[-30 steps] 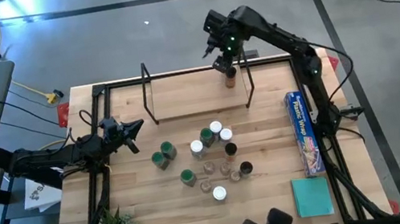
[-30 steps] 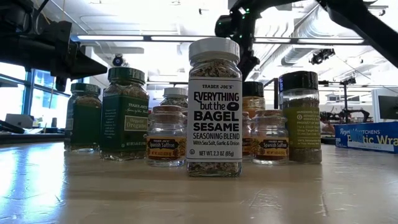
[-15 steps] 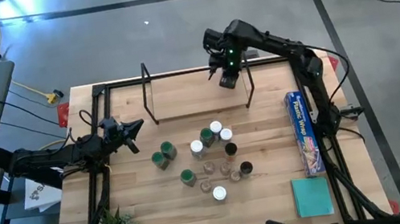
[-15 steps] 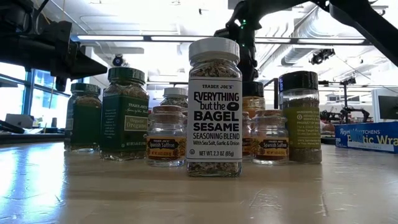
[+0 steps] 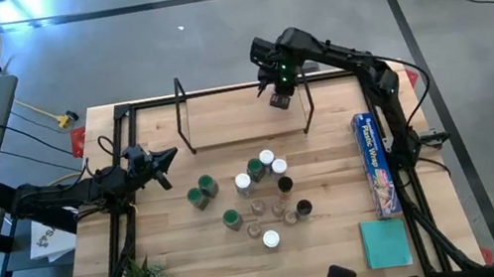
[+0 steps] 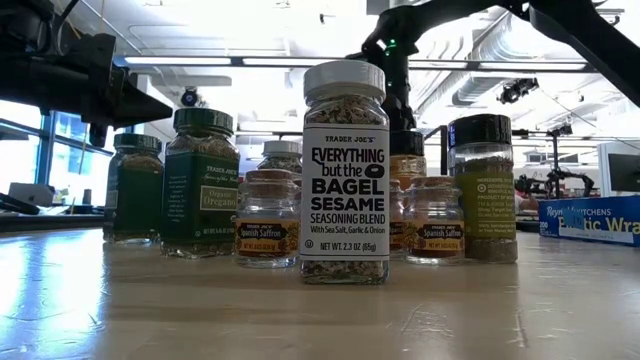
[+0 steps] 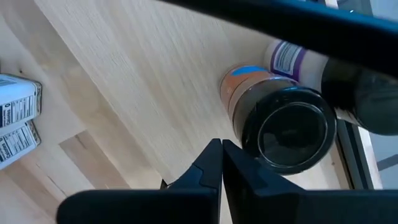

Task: Shelf spices
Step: Put the dark orange seasoning bottle on the shelf, then put the orange seasoning bottle on the shelf

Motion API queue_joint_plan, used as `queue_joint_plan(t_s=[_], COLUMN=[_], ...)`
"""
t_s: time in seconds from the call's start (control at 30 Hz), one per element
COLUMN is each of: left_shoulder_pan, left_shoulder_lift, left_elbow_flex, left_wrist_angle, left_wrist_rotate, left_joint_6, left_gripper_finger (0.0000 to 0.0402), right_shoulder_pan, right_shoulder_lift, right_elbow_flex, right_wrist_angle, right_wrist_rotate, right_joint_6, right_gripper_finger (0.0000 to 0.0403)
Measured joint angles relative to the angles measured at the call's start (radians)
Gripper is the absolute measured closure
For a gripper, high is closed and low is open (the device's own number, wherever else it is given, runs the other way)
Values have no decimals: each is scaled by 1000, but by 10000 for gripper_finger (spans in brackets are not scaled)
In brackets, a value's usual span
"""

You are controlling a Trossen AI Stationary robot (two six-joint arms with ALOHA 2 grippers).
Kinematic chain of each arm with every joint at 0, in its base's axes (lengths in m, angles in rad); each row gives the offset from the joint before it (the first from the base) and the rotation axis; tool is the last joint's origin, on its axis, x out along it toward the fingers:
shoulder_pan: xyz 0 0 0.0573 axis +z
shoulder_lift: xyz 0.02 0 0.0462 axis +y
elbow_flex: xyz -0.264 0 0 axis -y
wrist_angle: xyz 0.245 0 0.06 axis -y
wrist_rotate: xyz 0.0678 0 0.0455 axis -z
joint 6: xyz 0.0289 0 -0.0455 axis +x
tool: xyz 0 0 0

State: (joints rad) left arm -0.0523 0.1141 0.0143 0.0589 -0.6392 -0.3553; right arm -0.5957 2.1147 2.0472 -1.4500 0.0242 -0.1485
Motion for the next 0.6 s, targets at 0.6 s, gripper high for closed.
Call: queue_joint_plan(t_s=[0.6], left_shoulder_pan=[0], left_shoulder_lift=[0], left_elbow_flex=[0], left_wrist_angle=[0], left_wrist_rotate=[0], left_joint_6=[0], left_gripper_finger=[396], right_shoulder_pan=[265], right_shoulder_lift=[-316], right_elbow_flex=[1], right_wrist_angle=[161], right_wrist_rotate=[-169], right_joint_6=[127], right_gripper_finger=[399])
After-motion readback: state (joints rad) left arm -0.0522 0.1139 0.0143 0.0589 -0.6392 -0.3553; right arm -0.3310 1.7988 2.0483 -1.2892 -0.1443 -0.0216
